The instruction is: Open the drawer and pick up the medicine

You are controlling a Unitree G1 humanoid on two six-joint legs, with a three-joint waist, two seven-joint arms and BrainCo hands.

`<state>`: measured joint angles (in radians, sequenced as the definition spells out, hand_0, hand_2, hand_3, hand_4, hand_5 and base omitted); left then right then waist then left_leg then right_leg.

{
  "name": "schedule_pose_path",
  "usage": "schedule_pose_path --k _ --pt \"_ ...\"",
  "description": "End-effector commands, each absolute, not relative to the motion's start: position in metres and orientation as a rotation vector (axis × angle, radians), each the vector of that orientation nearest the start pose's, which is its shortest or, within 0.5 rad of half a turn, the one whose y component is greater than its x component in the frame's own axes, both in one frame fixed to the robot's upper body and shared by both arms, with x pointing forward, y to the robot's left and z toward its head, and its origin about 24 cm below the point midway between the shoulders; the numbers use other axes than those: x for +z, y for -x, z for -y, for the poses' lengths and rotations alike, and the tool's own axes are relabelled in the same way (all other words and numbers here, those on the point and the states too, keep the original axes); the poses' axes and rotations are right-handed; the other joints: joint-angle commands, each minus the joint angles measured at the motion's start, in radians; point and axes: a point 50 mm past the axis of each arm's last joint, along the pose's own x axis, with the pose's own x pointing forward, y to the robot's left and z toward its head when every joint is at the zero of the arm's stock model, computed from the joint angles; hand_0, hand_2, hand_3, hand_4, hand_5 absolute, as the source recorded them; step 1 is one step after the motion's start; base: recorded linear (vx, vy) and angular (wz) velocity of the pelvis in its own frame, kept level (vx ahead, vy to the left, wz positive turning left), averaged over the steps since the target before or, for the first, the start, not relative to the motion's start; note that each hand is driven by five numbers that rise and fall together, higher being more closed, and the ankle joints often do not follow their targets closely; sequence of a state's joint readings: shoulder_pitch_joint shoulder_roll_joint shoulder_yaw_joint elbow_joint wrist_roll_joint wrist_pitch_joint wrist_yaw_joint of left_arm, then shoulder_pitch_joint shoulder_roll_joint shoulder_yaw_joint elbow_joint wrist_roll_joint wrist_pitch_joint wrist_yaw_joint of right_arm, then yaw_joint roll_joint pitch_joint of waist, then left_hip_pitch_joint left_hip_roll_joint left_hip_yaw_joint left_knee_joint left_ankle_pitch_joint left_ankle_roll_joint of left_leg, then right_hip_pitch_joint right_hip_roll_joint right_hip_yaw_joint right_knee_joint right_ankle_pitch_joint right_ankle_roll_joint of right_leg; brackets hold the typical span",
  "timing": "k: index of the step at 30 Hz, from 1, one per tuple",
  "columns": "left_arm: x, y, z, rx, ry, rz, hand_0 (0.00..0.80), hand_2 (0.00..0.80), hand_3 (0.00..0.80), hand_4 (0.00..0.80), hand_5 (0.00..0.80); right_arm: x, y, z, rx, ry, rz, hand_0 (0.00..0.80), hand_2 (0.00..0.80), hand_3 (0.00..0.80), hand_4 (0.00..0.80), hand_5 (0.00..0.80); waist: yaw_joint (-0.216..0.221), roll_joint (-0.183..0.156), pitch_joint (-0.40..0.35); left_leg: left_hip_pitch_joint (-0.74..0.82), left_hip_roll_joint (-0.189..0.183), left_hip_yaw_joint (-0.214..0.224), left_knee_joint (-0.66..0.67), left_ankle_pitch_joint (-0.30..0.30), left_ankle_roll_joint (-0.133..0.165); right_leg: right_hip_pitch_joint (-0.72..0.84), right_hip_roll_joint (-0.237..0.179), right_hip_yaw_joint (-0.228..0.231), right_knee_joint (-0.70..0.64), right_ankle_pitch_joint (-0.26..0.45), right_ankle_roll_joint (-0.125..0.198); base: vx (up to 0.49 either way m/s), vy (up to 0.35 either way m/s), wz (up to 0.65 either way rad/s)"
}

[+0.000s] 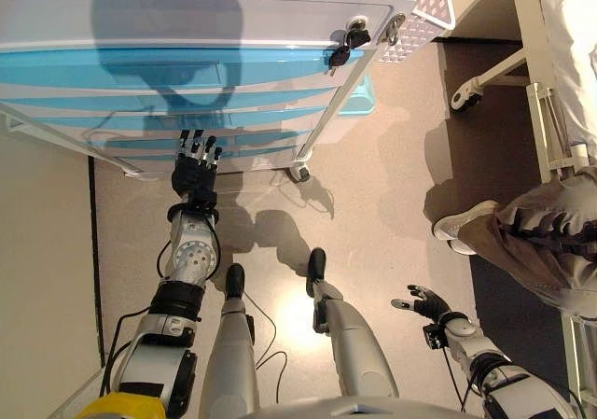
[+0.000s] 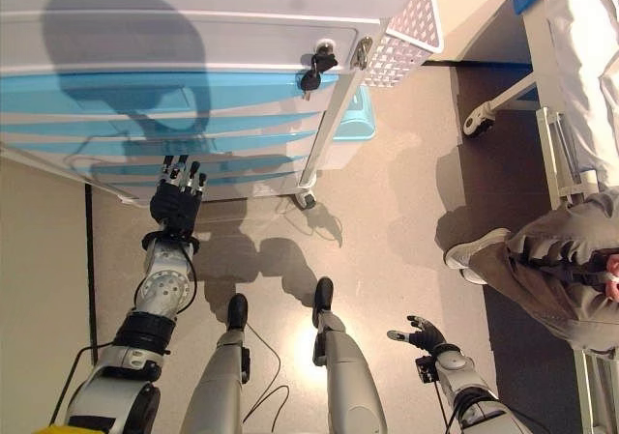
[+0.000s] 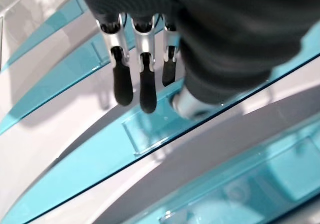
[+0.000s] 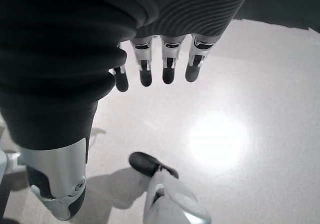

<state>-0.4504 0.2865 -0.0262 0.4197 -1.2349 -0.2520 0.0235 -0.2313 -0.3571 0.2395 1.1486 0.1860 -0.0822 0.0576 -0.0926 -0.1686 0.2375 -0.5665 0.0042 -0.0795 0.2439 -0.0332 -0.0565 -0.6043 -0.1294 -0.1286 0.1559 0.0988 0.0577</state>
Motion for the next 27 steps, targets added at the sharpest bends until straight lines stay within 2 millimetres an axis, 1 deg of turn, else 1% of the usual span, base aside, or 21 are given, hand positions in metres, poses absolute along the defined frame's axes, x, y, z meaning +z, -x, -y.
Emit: schedule_pose_path --k 1,13,27 --pt "0.204 -0.3219 -0.2216 -0.123 0.778 0.723 0.8 0.8 0.8 0.8 0.8 -0.1154 -0.178 0.2737 -0.037 0.337 -0.923 0.0 0.0 0.0 0.0 0.0 0.02 0.005 -0.068 -0.038 -0.076 -0.03 0.008 -0.01 0.086 0.022 0.023 -0.01 0.114 -0.057 0.037 0.0 0.0 0.0" --pt "0.198 -0.3208 -0.225 -0.091 0.778 0.709 0.8 0.8 0.8 0.8 0.8 -0.1155 -0.1769 0.275 -0.042 0.338 -0.927 0.0 0.0 0.0 0.0 0.0 0.021 0.005 -0.067 -0.034 -0.076 -0.03 0.005 -0.008 0.086 0.024 0.023 -0.009 0.115 -0.055 0.037 0.0 0.0 0.0" --pt "0.1978 -0.3187 -0.2234 -0.093 0.778 0.713 0.8 0.8 0.8 0.8 0.8 -0.1155 -0.1759 0.2758 -0.044 0.342 -0.928 0.0 0.0 0.0 0.0 0.0 0.025 0.002 -0.061 -0.037 -0.078 -0.033 0.017 -0.009 0.085 0.027 0.023 -0.011 0.122 -0.058 0.034 0.0 0.0 0.0"
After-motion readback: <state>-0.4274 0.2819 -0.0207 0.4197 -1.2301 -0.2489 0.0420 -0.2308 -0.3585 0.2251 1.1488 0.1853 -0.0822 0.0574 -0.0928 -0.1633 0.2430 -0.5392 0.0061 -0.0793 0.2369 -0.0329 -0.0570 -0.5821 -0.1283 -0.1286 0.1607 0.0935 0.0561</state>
